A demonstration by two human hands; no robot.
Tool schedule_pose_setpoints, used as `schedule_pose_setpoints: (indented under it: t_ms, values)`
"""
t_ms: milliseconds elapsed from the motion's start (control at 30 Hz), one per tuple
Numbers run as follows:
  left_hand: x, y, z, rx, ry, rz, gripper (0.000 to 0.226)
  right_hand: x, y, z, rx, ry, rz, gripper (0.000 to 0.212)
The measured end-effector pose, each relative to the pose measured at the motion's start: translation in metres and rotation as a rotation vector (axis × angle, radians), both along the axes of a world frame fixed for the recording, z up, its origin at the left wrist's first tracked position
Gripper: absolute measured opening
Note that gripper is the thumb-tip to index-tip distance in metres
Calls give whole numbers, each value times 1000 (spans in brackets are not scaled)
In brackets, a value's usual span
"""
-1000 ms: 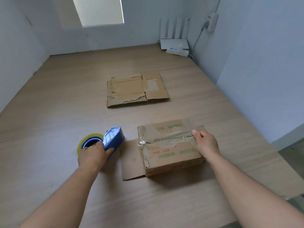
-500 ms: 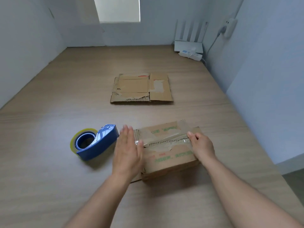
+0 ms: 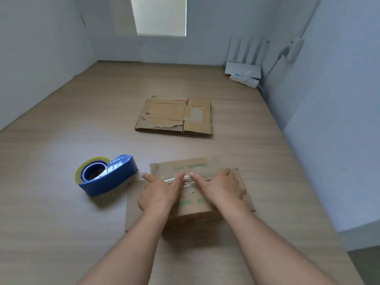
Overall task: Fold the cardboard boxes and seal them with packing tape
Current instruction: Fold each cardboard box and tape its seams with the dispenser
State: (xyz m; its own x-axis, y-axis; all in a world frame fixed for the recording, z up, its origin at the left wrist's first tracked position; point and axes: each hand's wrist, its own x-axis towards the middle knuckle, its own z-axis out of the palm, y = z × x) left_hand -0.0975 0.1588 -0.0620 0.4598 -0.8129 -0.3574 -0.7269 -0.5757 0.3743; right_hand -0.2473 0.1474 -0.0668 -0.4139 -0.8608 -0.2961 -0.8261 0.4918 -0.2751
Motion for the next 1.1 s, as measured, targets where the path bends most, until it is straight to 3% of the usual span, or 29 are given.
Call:
schedule_pose_setpoints:
  t_ms: [67, 167, 267, 333, 467, 567, 600, 700, 767, 833, 967, 1100]
  values:
    - [-3, 1, -6, -25, -76, 12, 118, 6, -5, -4, -2, 43, 13, 126]
    - [-2, 0, -14, -77, -114, 30, 85, -6, -12, -12, -71, 35, 40, 102]
    - [4, 0, -18, -80, -89, 37, 66, -36, -19, -20, -160, -250, 97, 56]
    - [10, -1, -20, -83, -65, 46, 61, -51, -21, -23, -201, -383, 135, 41]
    - [33, 8, -16, -124, 161, -41, 57, -59, -24, -27, -254, -398, 192, 44]
    - [50, 26, -9, -89, 520, -178, 83, -64, -41, -15, -161, -300, 257, 47]
    - [52, 34, -7, -51, 523, -261, 87, -62, -48, -11, -110, -211, 280, 46]
    - [45, 51, -7, -20, 296, -500, 104, -40, -64, -7, -86, 103, 299, 59]
    - [30, 59, -5, -26, 236, -507, 112, -23, -65, -8, -139, 191, 324, 60]
    - [19, 64, -4, -53, 193, -458, 108, -16, -58, -7, -147, 217, 378, 57]
    - [18, 65, -6, -114, 182, -459, 133, -5, -14, -10, -133, 225, 518, 56]
    - [17, 67, -11, -123, 120, -481, 131, 4, 52, -12, -104, 129, 638, 55]
